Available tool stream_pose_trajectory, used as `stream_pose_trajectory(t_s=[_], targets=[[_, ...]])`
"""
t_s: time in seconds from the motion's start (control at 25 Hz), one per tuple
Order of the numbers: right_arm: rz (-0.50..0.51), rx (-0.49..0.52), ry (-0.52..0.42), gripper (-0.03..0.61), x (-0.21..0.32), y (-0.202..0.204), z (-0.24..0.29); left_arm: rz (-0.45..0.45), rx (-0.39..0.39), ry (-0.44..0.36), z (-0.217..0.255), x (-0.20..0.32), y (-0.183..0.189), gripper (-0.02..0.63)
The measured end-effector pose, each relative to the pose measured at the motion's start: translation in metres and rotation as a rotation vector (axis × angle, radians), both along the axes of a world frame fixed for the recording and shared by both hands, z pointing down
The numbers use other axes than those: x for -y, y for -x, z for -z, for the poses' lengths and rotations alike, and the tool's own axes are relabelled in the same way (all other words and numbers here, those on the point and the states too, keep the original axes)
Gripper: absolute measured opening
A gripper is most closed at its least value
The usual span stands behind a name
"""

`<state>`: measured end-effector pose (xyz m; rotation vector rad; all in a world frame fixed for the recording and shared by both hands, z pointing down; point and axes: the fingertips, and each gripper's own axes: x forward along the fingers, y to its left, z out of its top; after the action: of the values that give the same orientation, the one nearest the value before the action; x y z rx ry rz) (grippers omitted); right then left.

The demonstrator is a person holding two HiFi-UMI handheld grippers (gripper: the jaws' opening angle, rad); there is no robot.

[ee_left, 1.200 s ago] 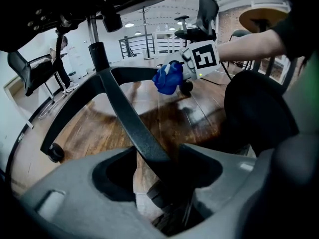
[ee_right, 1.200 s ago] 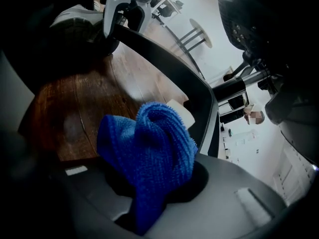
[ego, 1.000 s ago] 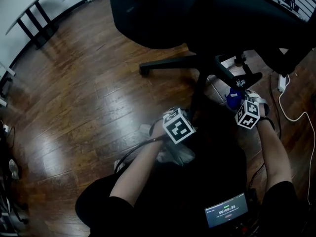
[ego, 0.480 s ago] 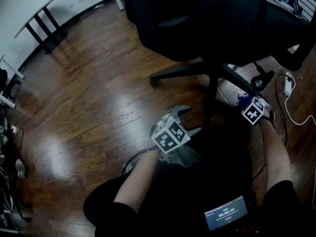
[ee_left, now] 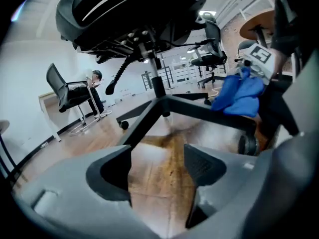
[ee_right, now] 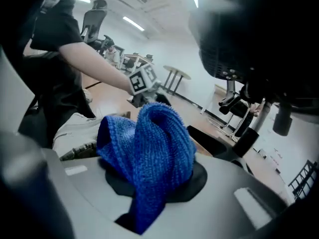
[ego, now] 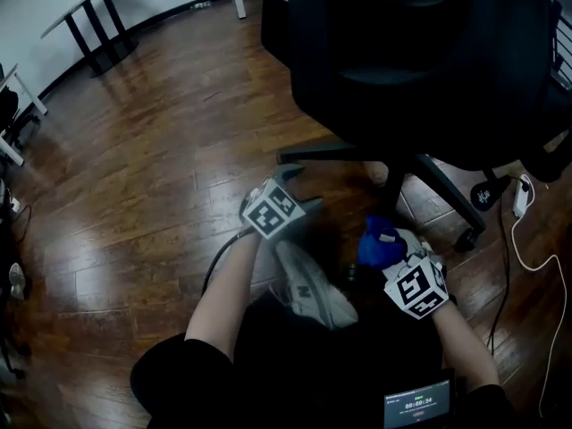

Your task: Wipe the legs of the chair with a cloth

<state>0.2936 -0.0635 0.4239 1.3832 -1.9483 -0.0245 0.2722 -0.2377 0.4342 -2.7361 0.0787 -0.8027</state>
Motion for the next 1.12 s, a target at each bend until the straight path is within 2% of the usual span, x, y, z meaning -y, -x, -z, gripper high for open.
stream_pose_trajectory(t_s=[0.12, 0.24, 0.36, 0.44, 0.48, 0.52, 0.56, 0.6, 0.68, 0.76, 0.84, 1.0, 1.12], targets=[[-0.008, -0.016, 0.043, 0.074, 0.000, 0.011, -0.020, 0.029, 0.013, -0.067, -0.009, 0.047, -0.013, 0.331], [-0.011, -0.008, 0.014, 0.074, 0.002, 0.015, -0.022, 0.047, 0.051, -0.115, -0.020, 0.092, -0.025, 0.333], [-0.006, -0.054, -0.001, 0.075, 0.004, 0.018, -0.022, 0.007, 0.146, -0.145, -0.042, 0.113, -0.047, 0.333], [-0.010, -0.062, 0.006, 0.075, 0.006, 0.019, -0.021, -0.007, 0.248, -0.210, -0.058, 0.119, -0.055, 0.333], [-0.014, -0.067, 0.010, 0.075, 0.007, 0.019, -0.020, -0.005, 0.298, -0.271, -0.063, 0.122, -0.055, 0.321], [-0.021, -0.081, 0.012, 0.076, 0.009, 0.018, -0.021, -0.001, 0.335, -0.330, -0.065, 0.124, -0.053, 0.227], [-0.030, -0.102, 0.013, 0.077, 0.009, 0.015, -0.022, 0.001, 0.361, -0.367, -0.067, 0.124, -0.051, 0.196], [-0.042, -0.125, 0.014, 0.077, 0.010, 0.010, -0.024, -0.002, 0.382, -0.378, -0.068, 0.122, -0.048, 0.195], [-0.068, -0.151, 0.014, 0.078, 0.012, 0.000, -0.027, -0.019, 0.421, -0.368, -0.070, 0.113, -0.039, 0.183], [-0.084, -0.129, 0.018, 0.078, 0.007, -0.012, -0.027, -0.027, 0.432, -0.360, -0.072, 0.099, -0.029, 0.170], [-0.064, -0.057, 0.016, 0.080, -0.001, -0.022, -0.026, -0.007, 0.417, -0.347, -0.073, 0.084, -0.017, 0.166], [0.032, 0.153, -0.023, 0.080, -0.014, -0.028, -0.017, 0.046, 0.406, -0.288, -0.072, 0.062, 0.010, 0.163], [0.094, 0.188, 0.012, 0.080, -0.022, -0.022, -0.018, 0.087, 0.374, -0.174, -0.076, 0.043, 0.037, 0.155]])
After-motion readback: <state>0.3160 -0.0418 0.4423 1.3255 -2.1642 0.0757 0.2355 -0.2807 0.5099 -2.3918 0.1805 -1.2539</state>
